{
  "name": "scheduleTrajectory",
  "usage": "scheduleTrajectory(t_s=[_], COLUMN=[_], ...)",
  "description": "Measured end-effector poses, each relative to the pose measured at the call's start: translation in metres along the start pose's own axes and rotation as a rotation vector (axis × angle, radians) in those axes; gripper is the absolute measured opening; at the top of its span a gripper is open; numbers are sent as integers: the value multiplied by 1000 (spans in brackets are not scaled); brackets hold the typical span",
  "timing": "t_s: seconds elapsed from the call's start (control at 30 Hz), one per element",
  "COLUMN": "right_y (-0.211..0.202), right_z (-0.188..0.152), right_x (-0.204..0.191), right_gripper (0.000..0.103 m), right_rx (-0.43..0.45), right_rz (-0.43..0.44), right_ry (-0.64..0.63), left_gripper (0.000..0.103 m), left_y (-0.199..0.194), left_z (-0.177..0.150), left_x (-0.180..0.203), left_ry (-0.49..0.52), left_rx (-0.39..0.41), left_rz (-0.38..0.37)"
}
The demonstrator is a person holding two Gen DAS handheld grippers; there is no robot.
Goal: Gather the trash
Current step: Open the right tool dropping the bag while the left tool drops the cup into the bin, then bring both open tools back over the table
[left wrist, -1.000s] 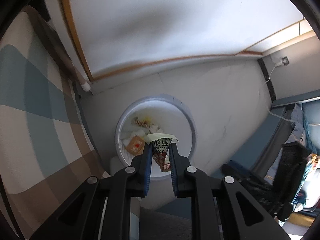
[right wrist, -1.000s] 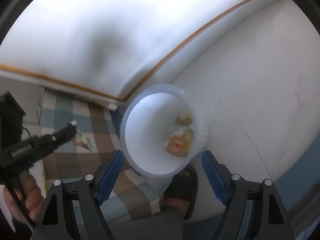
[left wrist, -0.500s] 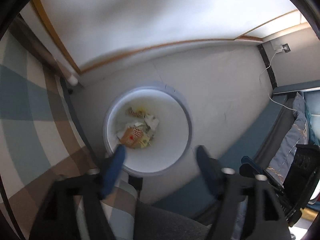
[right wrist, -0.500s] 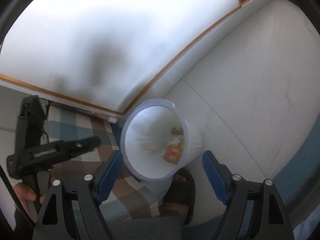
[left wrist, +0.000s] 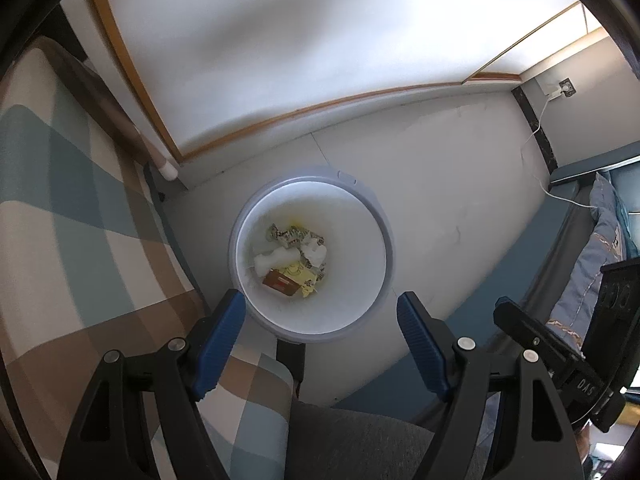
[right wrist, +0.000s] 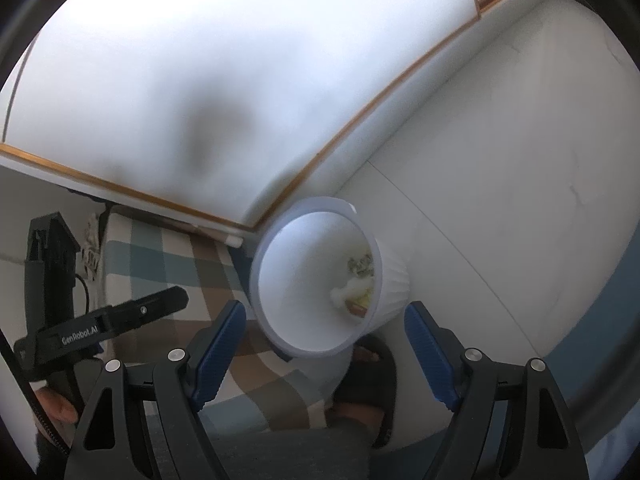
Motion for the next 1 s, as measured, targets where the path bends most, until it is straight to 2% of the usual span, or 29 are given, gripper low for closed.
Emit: scheduleTrajectory(t_s=[0.17, 0.33, 0.43, 0.77, 1.0], right_y=[-12, -28, -41, -86, -117], right_z=[-2, -4, -7, -27, -48], right_x=[-13, -24, -35, -87, -131], right_gripper=[83, 83, 83, 83, 83], right_rx=[20, 48, 69, 155, 222], right_rz=[31, 45, 55, 114, 158], right_ry=[-20, -36, -62, -162, -244], left_gripper=[75, 75, 75, 75, 75], left_y=[-17, -50, -77, -151, -223], left_z=[-6, -11, -15, -39, -74], left_x=[-5, -11, -17, -18, -57], left_ry=[-6, -20, -33, -21, -94], left_rx=[41, 147, 225, 412, 605], left_rz=[25, 60, 126, 134, 158])
Point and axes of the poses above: each gripper's, at about its wrist camera, not at the fingertips, and y roughly the way its jaws point, x to its right, z to its top, the point moved 5 cm from there along y, roughly the way its jaws point, and after that the axes turned 10 degrees about y, right-handed, at the moved point
